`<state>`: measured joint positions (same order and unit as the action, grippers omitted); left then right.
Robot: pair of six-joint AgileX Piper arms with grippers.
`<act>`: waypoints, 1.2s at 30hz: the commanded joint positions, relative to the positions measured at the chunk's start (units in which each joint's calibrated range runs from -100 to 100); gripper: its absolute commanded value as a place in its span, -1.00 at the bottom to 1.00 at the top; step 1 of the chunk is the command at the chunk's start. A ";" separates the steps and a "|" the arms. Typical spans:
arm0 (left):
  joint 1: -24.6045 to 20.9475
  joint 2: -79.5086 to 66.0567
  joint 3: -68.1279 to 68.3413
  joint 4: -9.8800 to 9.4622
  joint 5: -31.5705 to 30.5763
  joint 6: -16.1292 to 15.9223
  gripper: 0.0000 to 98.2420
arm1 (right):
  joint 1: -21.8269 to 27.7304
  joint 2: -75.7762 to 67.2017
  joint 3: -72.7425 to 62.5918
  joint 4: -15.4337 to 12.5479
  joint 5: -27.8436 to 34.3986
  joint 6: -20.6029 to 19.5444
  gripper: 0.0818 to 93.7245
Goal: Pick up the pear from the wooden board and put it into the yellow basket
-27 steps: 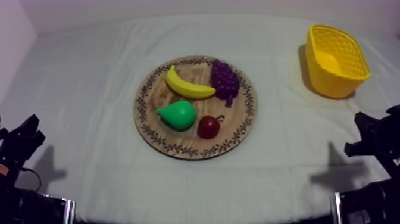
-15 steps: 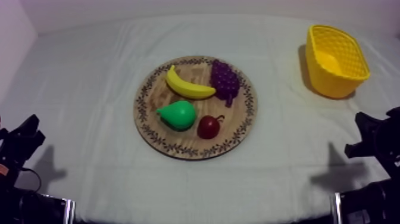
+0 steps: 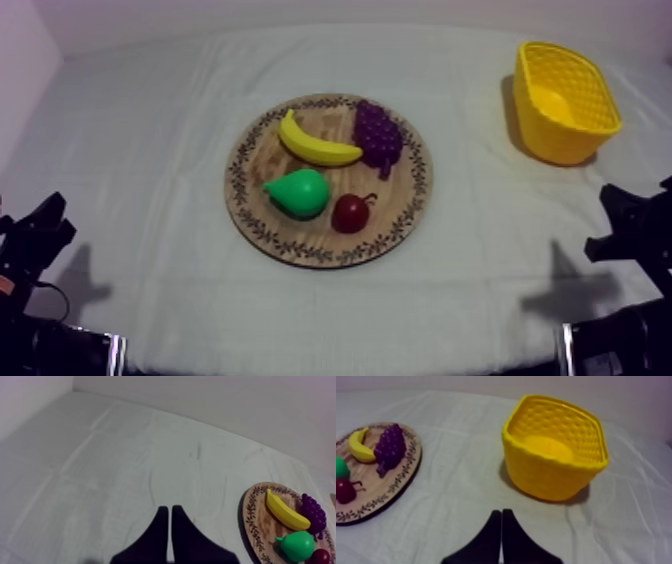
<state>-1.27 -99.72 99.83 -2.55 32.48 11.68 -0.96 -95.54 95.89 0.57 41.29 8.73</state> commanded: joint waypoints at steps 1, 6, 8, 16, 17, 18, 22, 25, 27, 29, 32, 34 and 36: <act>0.00 -0.02 -0.05 -0.01 0.01 0.02 -1.00 | -1.96 1.12 -4.90 0.88 3.94 -1.42 -0.99; 0.00 -0.02 -0.05 -0.01 0.01 0.02 -1.00 | -3.45 8.39 -14.89 1.06 7.53 -2.92 -0.99; 0.00 -0.02 -0.05 -0.01 0.01 0.02 -1.00 | -3.64 12.95 -19.35 0.88 7.98 -3.16 -0.99; 0.00 -0.02 -0.05 -0.01 0.01 0.02 -1.00 | -3.88 32.50 -40.27 -3.28 12.01 0.07 -0.99; 0.00 -0.02 -0.05 -0.01 0.01 0.02 -1.00 | -3.99 34.86 -42.97 -3.97 13.08 0.70 -0.99; 0.00 -0.02 -0.05 -0.01 0.01 0.02 -1.00 | -4.09 37.12 -45.59 -4.67 14.14 1.36 -0.99; 0.00 -0.02 -0.05 -0.01 0.01 0.02 -1.00 | -5.01 46.13 -55.66 -7.08 18.84 3.64 -0.96; 0.00 -0.02 -0.05 -0.01 0.01 0.01 -1.00 | -5.77 52.49 -61.83 -8.83 21.44 5.27 -0.96; 0.00 -0.02 -0.05 -0.01 0.01 0.01 -1.00 | -6.52 56.29 -64.97 -9.83 22.69 6.47 -0.96; 0.00 -0.02 -0.05 -0.01 0.01 0.02 -1.00 | -7.39 59.82 -67.41 -10.81 23.76 7.81 -0.97; 0.00 -0.02 -0.05 -0.01 0.01 0.02 -1.00 | -8.90 64.81 -69.92 -12.25 25.09 10.04 -0.97; 0.00 -0.02 -0.05 -0.01 0.01 0.02 -1.00 | -10.11 68.06 -71.17 -12.96 25.87 11.38 -0.97; 0.00 -0.02 -0.05 -0.01 0.01 0.02 -1.00 | -11.65 71.21 -72.35 -13.33 26.70 12.55 -0.97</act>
<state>-1.27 -99.72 99.83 -2.55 32.48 11.68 -11.33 -28.88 24.30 -12.52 67.23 19.96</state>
